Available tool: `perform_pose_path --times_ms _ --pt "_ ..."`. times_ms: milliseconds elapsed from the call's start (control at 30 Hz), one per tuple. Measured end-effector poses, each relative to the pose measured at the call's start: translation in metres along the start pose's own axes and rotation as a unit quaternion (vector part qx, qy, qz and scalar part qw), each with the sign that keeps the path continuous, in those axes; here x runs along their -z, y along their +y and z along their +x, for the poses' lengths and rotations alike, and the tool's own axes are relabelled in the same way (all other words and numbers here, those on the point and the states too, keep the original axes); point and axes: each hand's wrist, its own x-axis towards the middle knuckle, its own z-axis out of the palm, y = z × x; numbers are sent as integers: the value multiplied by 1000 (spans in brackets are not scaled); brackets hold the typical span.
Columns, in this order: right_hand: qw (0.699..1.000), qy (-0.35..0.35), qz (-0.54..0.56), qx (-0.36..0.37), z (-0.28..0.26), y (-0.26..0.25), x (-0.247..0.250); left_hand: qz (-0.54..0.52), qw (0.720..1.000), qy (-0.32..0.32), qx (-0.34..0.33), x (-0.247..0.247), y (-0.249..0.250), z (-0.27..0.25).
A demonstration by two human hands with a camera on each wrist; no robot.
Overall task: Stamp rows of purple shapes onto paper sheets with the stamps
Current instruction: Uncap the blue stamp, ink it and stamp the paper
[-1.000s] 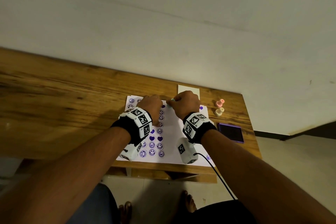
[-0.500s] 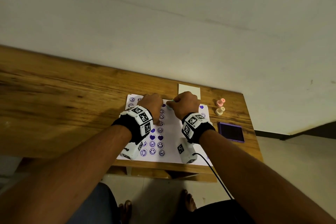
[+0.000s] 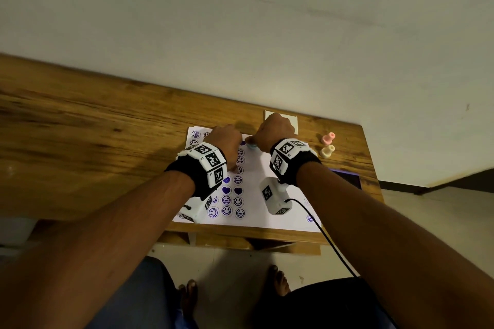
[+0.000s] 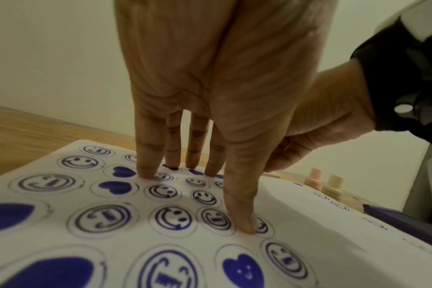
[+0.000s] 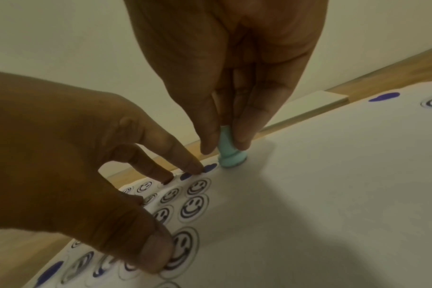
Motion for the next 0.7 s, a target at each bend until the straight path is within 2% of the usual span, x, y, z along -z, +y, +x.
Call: perform_pose_path --times_ms 433,567,700 --pt "999 15 49 -9 -16 -3 1 12 1000 0 7 3 6 -3" --pt "993 8 116 -37 -24 2 9 17 999 -5 30 5 10 -4" --pt "968 59 236 -63 -25 27 31 8 999 -22 45 8 14 3"
